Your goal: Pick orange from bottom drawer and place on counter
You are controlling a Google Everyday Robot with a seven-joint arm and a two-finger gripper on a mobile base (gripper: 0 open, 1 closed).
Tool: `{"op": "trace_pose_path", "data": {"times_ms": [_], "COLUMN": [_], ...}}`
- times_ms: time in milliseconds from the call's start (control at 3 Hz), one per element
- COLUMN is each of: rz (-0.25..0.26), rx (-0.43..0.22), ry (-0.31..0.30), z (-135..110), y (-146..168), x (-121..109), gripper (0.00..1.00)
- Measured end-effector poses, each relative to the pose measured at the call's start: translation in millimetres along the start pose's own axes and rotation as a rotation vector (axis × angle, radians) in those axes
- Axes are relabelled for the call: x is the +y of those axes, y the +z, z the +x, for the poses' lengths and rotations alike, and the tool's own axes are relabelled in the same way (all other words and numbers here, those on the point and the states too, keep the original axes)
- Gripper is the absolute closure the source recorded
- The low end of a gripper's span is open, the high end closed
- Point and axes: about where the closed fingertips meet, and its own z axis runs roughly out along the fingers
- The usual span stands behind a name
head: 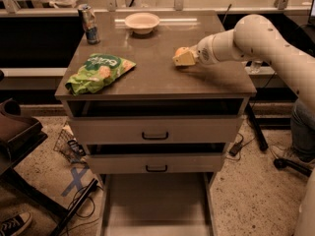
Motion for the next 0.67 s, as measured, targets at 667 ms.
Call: {"op": "trace_pose_path", "data": {"times_ms": [667], "rz": [-0.008], "rx": [0.003], "ry": [0.000], "z": [1.2], "y": [4.7], "x": [3.1], "gripper": [0.28]}}
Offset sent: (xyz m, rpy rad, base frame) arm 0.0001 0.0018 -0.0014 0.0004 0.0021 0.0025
